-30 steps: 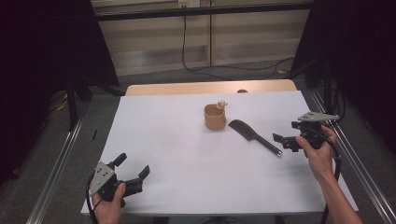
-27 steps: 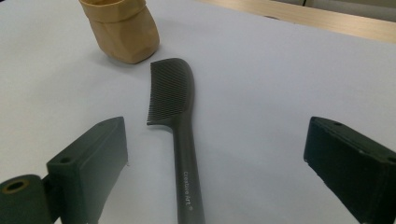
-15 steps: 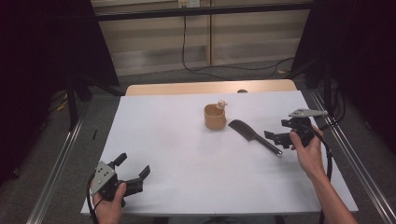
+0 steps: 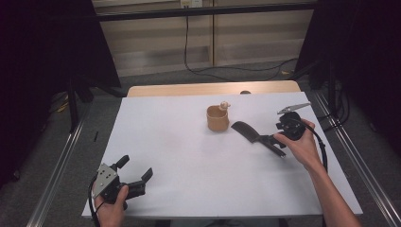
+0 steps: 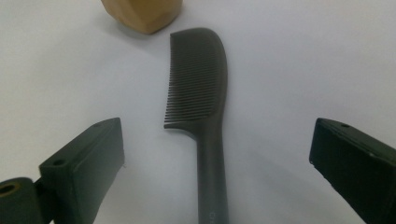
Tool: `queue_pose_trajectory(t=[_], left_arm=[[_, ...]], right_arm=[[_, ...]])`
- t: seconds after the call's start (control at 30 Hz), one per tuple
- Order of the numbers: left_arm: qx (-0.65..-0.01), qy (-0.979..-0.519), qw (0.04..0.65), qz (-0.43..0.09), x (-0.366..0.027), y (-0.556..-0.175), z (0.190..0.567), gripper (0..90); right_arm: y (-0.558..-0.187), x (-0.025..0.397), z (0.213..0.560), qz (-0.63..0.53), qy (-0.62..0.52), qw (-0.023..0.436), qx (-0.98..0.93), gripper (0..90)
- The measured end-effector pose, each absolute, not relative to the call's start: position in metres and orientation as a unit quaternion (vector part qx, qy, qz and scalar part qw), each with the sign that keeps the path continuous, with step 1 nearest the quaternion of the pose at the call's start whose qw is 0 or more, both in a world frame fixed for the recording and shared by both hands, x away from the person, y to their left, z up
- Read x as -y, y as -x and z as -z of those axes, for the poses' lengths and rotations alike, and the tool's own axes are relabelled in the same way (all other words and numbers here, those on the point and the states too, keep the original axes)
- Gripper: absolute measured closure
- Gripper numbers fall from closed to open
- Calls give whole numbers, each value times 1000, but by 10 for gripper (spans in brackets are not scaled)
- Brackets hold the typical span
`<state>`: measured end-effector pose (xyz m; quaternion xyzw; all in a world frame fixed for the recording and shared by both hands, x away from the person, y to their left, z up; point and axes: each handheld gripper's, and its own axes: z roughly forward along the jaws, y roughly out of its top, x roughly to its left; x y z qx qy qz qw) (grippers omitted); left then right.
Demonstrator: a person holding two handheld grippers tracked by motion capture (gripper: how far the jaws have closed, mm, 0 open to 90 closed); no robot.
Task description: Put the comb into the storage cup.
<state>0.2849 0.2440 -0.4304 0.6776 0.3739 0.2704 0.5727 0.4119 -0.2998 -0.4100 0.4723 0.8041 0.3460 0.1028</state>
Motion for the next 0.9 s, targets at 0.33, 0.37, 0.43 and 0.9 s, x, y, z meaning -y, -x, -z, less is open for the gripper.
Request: queue_pose_trajectory(t=[0.33, 0.37, 0.43, 0.9], left_arm=[[-375, -679, 569, -271, -245, -286, 431, 29], [-374, -680, 569, -270, -245, -286, 431, 29], [-371, -682, 569, -271, -244, -285, 431, 29], [-373, -682, 569, -270, -244, -286, 432, 29]], right_arm=[[-422, 288, 413, -300, -462, 68, -831, 144], [-423, 287, 414, -284, -464, 65, -837, 143], [-426, 286, 416, -265, -464, 55, -844, 161], [-442, 280, 419, -202, -456, 16, -866, 376]])
